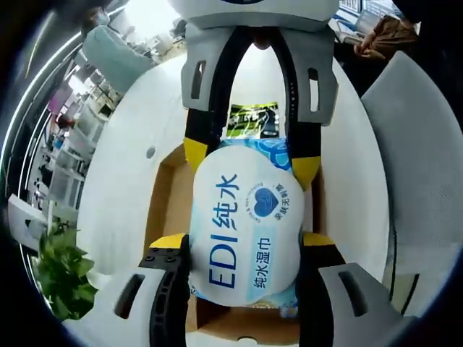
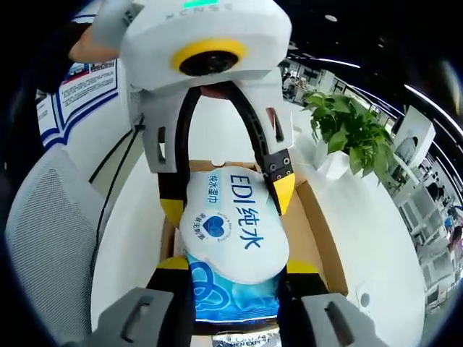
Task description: Operate the shoe box by opening the lid, removing the specified soft item, and placing it in the target area until the item is outside and the box remains undamaged.
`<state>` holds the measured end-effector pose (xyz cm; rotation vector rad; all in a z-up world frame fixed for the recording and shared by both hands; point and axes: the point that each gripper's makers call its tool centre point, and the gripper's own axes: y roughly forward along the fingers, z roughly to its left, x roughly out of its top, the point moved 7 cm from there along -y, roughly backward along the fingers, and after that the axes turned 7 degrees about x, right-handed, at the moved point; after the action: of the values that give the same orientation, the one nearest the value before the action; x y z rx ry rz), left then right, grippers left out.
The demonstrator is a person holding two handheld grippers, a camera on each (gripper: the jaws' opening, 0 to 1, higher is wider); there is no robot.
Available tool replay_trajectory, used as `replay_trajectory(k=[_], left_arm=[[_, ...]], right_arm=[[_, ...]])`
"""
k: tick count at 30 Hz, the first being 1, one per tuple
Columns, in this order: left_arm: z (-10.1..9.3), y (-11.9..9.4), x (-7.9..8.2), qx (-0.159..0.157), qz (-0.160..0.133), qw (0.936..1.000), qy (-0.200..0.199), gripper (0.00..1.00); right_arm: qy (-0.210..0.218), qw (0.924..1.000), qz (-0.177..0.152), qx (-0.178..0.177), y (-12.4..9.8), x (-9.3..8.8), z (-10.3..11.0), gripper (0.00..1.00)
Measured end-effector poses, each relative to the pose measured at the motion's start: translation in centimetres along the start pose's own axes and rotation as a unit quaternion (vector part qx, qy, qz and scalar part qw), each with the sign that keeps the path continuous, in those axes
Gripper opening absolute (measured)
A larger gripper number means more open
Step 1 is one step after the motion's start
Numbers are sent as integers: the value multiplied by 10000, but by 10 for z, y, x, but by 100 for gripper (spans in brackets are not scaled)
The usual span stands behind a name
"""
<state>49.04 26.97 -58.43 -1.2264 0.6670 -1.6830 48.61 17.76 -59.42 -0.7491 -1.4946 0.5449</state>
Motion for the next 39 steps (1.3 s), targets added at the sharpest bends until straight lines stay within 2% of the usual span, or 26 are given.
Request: replay_trajectory(k=[22,39], left_arm=[[-8,31,71,-142,-85,9994,300,58],[-9,57,112,-236,-175,9985,459,58]], right_arm=[[207,9995,40,-240,-54,-54,2,40],[298,9987,106,-388,-82,-91,-2,40]])
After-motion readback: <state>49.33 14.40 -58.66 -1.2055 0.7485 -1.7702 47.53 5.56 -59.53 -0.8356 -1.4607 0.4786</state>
